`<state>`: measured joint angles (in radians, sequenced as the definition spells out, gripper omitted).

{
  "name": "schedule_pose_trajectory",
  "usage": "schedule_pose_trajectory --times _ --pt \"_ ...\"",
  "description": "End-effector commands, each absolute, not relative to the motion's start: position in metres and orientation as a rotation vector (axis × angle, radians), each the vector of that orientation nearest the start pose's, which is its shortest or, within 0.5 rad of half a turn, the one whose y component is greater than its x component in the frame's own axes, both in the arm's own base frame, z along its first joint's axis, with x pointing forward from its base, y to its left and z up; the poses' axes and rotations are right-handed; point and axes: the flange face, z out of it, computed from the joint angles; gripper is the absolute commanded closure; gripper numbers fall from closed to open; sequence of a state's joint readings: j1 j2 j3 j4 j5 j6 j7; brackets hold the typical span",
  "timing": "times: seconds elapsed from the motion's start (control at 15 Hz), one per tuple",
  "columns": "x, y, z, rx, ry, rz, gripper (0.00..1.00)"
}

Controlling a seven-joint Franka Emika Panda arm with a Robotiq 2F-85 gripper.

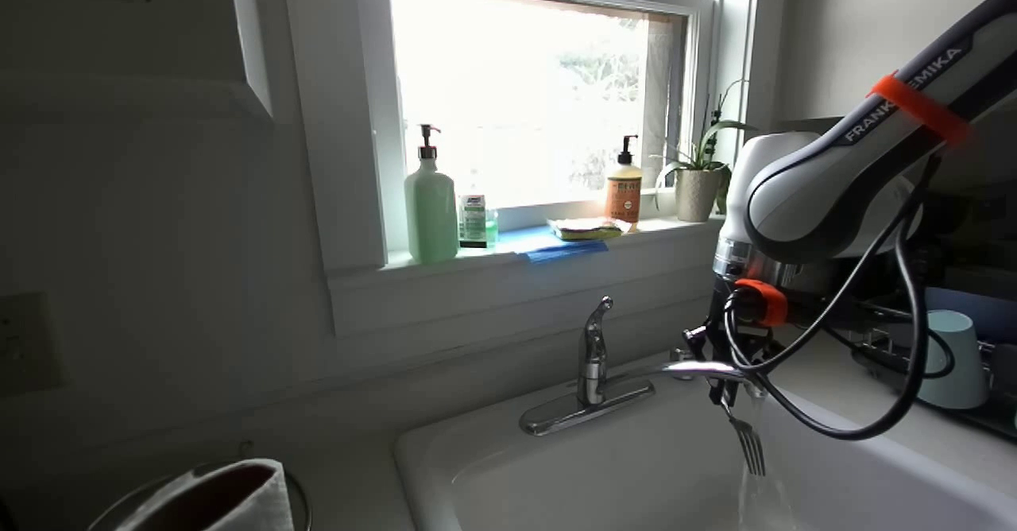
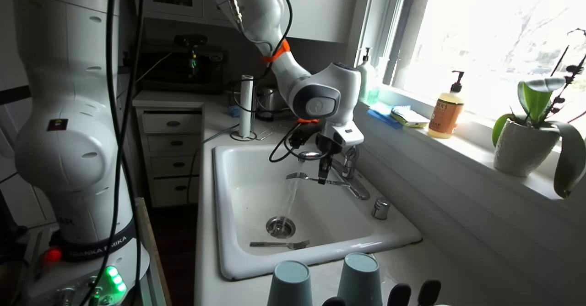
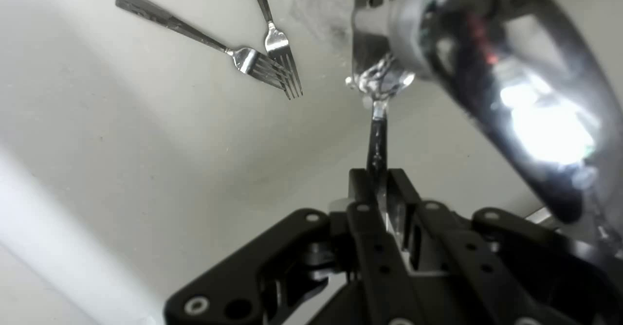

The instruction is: Pick up the silver fork from the kitchen counter and rinse it with running water, put the silver fork back on the kitchen counter, close the tap

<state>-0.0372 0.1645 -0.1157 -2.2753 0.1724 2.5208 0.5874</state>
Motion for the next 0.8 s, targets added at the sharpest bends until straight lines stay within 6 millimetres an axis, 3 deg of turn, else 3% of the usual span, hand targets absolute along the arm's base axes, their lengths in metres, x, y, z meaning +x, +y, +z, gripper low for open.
schedule_pose_trajectory --times 0.0,0.4,0.73 --pt "0.525 -0.083 0.299 -2.76 1.281 -0.088 0.97" --pt "0.516 -0.1 0.297 -2.801 1.296 -0.083 0.97" --pt "0.511 -0.103 0.304 -2.778 1.307 -0.109 0.97"
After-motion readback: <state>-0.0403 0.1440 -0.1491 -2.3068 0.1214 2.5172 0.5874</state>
